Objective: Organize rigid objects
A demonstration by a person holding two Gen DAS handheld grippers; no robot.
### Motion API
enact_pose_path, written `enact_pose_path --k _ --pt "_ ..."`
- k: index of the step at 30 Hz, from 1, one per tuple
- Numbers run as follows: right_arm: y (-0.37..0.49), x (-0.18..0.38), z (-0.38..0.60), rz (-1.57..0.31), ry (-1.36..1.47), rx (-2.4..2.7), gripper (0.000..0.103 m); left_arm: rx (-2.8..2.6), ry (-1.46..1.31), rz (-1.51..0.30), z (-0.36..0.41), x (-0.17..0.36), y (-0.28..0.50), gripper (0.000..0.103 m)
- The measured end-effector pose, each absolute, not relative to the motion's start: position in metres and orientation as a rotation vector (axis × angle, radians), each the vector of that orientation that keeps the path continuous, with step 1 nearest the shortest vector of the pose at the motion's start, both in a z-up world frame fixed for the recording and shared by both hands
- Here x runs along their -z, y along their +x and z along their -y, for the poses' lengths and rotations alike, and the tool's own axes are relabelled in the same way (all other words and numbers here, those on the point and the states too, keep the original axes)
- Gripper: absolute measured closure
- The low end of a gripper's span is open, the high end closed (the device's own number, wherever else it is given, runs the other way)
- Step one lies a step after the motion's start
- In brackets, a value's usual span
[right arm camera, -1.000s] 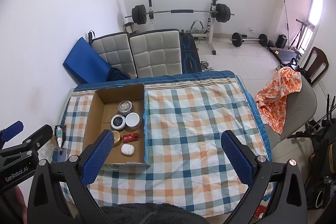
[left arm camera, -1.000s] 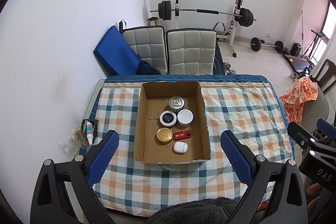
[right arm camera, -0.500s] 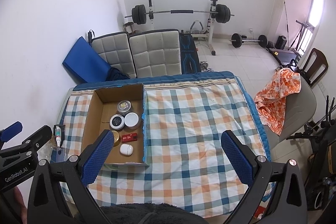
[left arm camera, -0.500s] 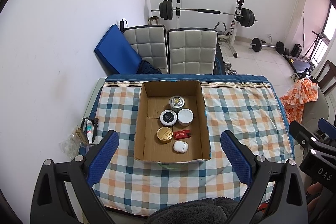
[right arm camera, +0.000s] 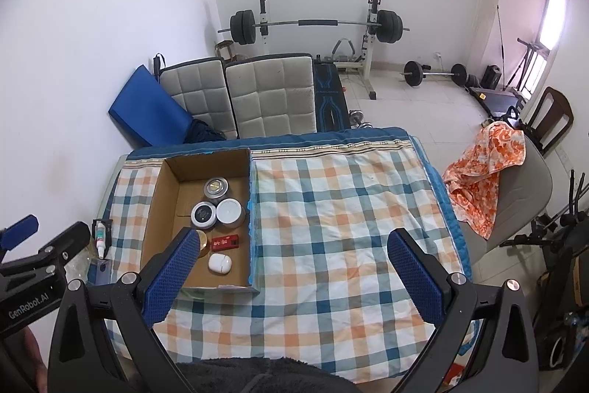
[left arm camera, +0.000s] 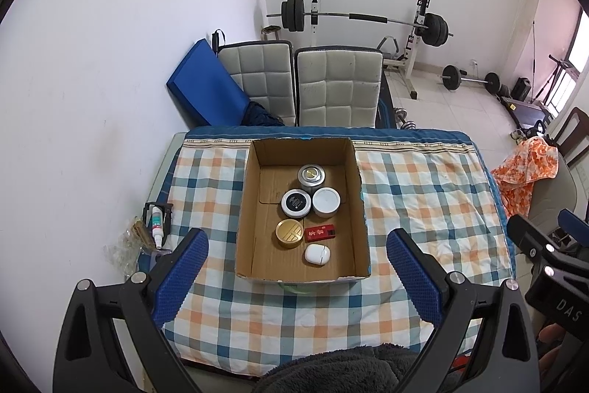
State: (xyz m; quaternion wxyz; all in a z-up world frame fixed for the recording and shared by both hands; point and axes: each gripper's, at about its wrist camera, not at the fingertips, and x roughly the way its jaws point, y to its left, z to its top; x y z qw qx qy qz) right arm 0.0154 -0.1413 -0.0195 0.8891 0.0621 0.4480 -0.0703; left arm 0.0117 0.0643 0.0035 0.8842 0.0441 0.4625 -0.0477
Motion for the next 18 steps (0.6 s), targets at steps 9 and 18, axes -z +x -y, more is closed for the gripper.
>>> enact_pose_path --k 9,18 --pt "0.018 0.033 0.136 -0.985 0.108 0.122 0.0 0.098 0.076 -1.005 -0.067 0.007 0.013 0.003" --pt "0.018 0.034 0.136 -0.987 0.114 0.12 0.0 0.097 0.075 -1.004 -0.068 0.008 0.014 0.003"
